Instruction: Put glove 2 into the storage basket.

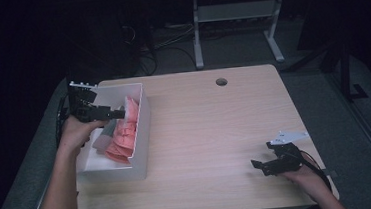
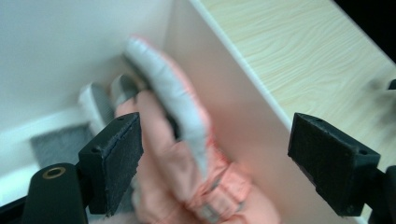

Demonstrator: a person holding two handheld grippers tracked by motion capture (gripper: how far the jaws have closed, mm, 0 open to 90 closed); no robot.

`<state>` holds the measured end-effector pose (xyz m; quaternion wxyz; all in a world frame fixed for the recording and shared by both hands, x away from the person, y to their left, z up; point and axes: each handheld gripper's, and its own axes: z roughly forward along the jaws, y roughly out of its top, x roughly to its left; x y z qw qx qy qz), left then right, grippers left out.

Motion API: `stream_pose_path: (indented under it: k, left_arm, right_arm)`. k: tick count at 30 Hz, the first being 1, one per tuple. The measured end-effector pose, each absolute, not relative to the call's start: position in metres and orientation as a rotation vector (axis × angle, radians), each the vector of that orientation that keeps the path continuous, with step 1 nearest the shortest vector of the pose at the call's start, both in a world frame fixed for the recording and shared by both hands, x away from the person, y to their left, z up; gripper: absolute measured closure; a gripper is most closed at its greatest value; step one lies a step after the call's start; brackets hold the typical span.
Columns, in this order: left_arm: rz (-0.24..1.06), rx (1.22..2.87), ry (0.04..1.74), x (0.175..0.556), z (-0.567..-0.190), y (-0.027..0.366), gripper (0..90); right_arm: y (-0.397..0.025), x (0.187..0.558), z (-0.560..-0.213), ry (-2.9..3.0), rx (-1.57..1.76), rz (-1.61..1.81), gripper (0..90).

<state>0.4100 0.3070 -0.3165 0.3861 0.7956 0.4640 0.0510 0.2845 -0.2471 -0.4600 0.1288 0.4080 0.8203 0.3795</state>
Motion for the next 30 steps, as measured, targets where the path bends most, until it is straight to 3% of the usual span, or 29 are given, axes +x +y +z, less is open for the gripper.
stream_pose_path:
  k: [14, 30]
  left_arm:
    - [0.166, 2.082, 0.96, 0.392, -0.29, 0.24, 17.2]
    - [0.148, 2.179, 0.85, 0.375, -0.307, 0.167, 17.3]
  right_arm:
    - [-0.247, 0.284, -0.46, 2.386, 1.18, 1.1, 8.0]
    - [-0.247, 0.284, -0.46, 2.386, 1.181, 1.104, 8.0]
